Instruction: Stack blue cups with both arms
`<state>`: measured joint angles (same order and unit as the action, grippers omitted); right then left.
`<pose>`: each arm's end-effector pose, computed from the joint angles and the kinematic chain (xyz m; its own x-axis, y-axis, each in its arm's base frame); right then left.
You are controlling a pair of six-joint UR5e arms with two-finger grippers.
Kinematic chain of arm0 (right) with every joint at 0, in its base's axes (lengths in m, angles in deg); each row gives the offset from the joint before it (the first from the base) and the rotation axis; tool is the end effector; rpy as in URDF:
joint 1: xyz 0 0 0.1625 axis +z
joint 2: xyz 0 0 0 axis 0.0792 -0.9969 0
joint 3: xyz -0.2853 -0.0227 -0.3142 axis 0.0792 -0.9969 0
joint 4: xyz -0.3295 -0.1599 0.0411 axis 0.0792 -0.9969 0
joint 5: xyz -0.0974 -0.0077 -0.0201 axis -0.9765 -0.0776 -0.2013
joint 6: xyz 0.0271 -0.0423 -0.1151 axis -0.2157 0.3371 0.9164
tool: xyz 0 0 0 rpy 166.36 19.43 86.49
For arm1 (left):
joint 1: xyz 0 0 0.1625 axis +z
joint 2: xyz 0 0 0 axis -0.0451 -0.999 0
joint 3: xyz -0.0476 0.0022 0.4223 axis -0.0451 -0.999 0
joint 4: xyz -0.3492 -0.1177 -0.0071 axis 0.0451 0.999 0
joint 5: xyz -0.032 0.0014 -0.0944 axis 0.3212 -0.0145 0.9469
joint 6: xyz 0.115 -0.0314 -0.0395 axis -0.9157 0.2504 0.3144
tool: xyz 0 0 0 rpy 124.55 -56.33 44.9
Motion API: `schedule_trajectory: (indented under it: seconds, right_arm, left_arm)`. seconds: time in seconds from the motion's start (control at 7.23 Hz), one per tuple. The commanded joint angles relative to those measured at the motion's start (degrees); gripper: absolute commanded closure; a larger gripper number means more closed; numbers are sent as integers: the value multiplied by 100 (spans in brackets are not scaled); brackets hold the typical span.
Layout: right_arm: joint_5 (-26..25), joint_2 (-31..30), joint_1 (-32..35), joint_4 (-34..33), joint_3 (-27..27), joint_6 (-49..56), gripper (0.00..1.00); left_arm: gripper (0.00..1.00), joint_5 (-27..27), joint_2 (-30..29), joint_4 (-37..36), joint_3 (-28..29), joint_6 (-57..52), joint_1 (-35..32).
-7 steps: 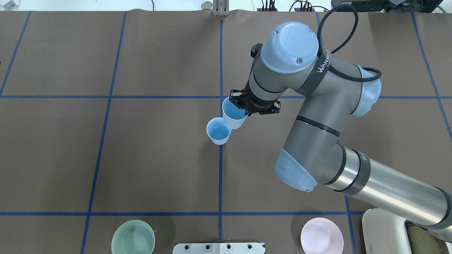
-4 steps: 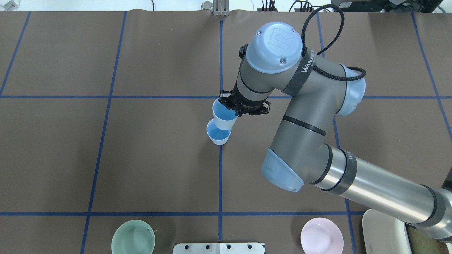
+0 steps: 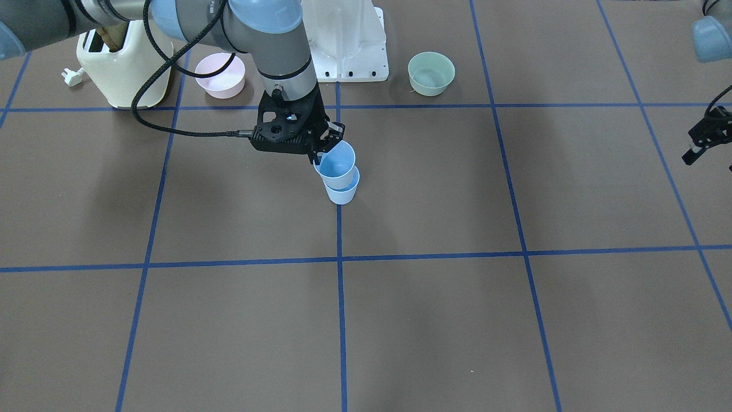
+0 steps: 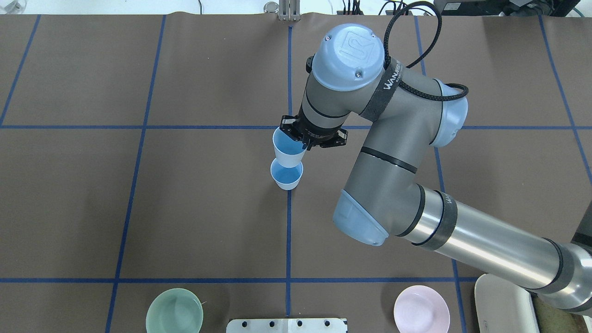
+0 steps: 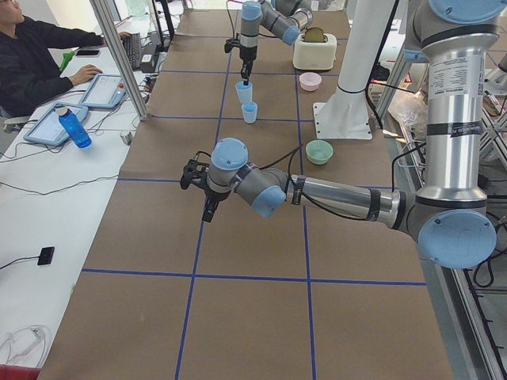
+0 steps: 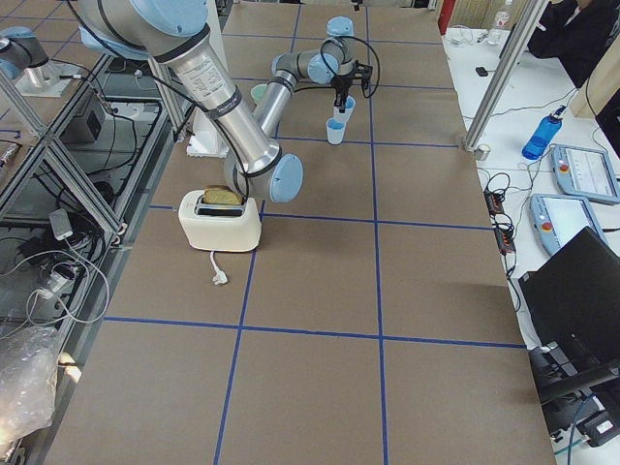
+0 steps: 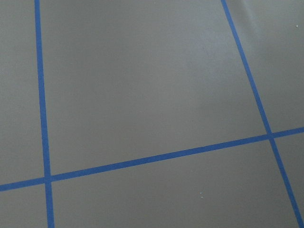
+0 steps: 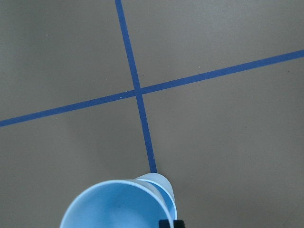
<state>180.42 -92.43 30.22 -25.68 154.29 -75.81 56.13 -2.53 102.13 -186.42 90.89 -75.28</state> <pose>-0.4860 -0.4445 0.1852 0.6001 0.2074 0.7726 -0.2060 0.9733 -0.1013 0.0488 -0.4455 0.5455 0.6187 0.2049 -0.7584 0.1174 0.9305 0.3471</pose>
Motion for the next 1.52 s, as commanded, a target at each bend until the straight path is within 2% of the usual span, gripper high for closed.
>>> schedule_trajectory:
  seconds: [0.0, 1.38]
  right_arm:
    - [-1, 2, 5, 26, -96, 28, 100]
    - [-88, 46, -136, 52, -131, -77, 100]
  left_arm:
    - [2, -5, 83, 194, 7, 25, -9]
    - [2, -5, 75, 195, 7, 34, 0]
